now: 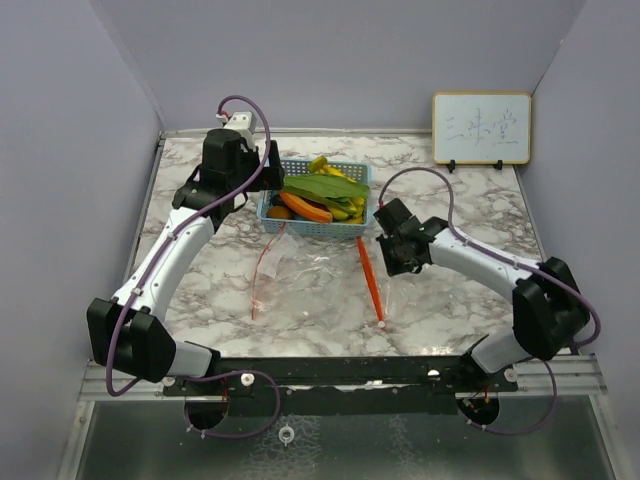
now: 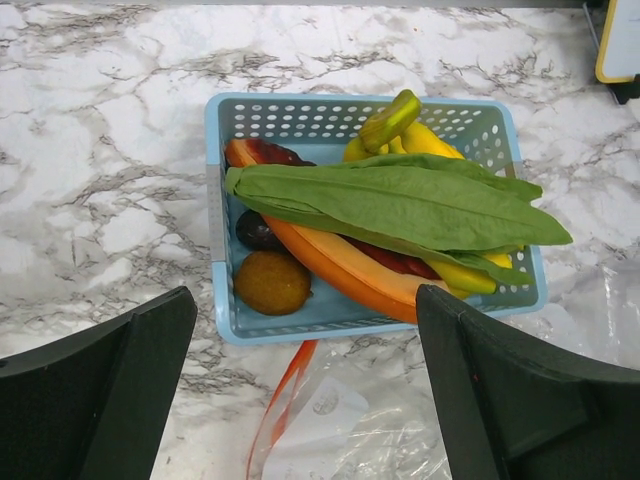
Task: Place the food in the zip-top bag and seal the zipper
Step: Pick up the zipper food storage bag at the center of the board.
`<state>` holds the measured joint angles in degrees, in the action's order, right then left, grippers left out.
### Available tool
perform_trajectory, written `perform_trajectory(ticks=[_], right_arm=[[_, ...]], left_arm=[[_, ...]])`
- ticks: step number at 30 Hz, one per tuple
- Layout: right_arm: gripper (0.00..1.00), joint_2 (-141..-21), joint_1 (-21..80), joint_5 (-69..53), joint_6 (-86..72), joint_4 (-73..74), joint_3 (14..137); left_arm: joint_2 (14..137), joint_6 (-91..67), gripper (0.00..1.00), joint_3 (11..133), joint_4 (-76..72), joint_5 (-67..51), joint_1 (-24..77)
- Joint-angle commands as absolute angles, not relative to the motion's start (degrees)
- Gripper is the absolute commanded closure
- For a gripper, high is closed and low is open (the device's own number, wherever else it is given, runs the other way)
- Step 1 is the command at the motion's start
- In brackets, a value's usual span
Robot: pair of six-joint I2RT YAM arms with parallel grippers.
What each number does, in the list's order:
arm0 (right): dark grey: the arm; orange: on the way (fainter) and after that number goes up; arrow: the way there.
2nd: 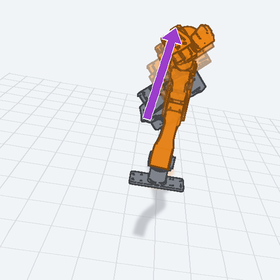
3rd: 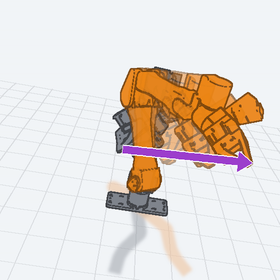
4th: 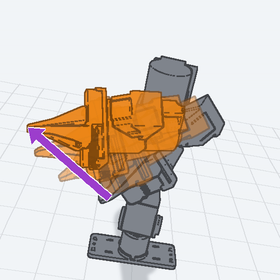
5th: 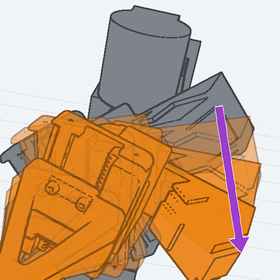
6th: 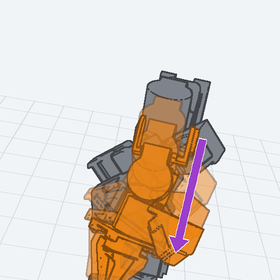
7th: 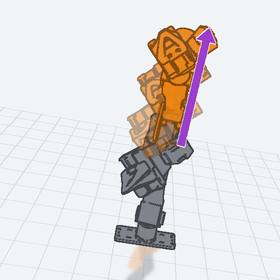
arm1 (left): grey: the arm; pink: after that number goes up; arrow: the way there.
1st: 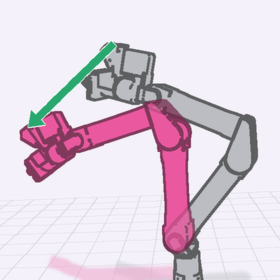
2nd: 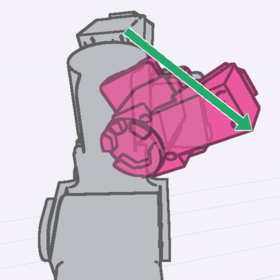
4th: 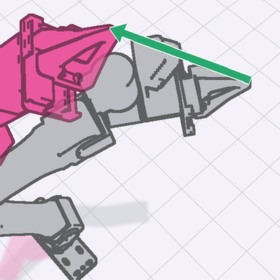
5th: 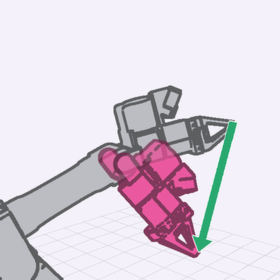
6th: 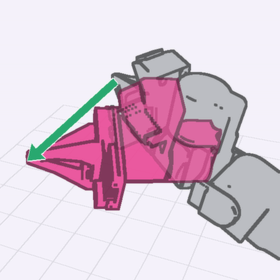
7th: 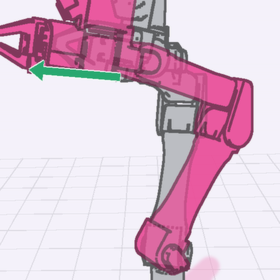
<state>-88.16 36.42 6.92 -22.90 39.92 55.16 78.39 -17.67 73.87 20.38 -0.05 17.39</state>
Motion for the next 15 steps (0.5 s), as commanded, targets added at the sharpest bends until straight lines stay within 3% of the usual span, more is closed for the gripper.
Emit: perform_trajectory(ticks=[1, 10, 15], right_arm=[[0.98, -79.5, 36.6, 13.7, -21.5, 45.7, 63.5], [0.98, -75.4, 35.7, 10.1, -23.0, 46.8, 76.7], [0.98, -76.7, 35.4, 13.2, -22.6, 48.6, 84.3]], left_arm=[[77.5, -19.0, 0.07, 75.2, 19.2, -6.3, 17.6], [75.9, -30.3, 0.17, 66.9, 3.4, -28.8, 17.6], [76.1, -34.9, 0.23, 65.2, -0.8, -33.8, 17.6]])
